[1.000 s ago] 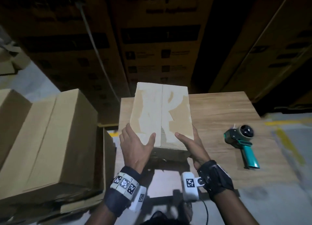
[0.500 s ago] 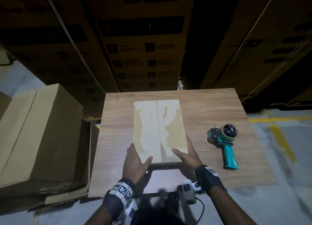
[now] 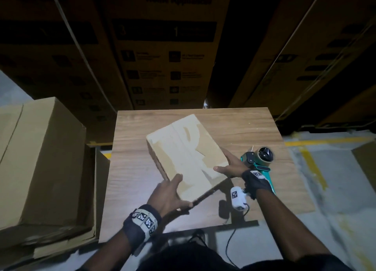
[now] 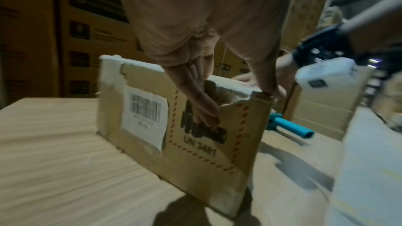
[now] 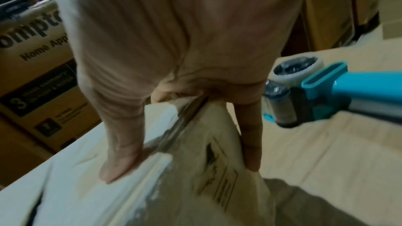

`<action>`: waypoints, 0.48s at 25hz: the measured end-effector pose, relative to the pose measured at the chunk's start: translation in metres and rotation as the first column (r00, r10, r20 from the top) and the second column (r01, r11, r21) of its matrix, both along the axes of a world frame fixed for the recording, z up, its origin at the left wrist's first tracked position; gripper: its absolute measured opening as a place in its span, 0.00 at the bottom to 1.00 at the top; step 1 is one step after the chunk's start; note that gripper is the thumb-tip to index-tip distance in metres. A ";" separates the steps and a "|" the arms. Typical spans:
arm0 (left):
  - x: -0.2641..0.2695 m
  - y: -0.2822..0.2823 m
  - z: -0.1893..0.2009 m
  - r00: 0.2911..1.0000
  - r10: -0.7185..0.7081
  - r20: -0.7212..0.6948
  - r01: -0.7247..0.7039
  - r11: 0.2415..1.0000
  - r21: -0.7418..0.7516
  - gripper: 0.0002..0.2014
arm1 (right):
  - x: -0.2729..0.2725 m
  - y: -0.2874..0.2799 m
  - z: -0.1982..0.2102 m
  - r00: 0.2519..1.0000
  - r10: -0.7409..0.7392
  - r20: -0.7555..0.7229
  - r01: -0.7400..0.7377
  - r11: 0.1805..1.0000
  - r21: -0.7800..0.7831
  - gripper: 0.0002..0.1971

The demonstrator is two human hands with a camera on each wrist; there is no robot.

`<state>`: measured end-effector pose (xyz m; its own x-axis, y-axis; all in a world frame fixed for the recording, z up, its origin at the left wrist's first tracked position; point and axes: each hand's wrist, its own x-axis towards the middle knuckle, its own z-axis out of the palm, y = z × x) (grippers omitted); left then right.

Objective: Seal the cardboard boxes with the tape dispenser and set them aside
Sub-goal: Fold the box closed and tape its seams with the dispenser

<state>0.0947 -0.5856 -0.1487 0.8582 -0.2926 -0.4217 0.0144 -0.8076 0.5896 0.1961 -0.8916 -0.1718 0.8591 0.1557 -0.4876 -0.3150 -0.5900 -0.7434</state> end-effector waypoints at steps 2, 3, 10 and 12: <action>-0.010 -0.022 0.004 0.972 -0.234 0.018 0.233 0.971 0.047 0.47 | 0.012 -0.017 0.006 1.000 -0.017 0.021 0.018 0.999 -0.037 0.45; -0.014 -0.033 0.005 0.943 -0.332 0.030 0.329 0.940 0.089 0.45 | 0.013 -0.025 0.008 0.998 -0.049 0.046 0.051 0.998 -0.047 0.44; 0.020 -0.071 0.007 0.749 -0.606 0.268 0.480 0.775 0.412 0.23 | -0.044 -0.046 -0.001 0.907 -0.385 0.171 0.401 0.913 -0.072 0.33; 0.033 -0.076 -0.004 0.719 -0.595 0.359 0.463 0.796 0.391 0.30 | -0.058 -0.059 -0.004 0.810 -0.573 0.125 0.575 0.818 0.022 0.24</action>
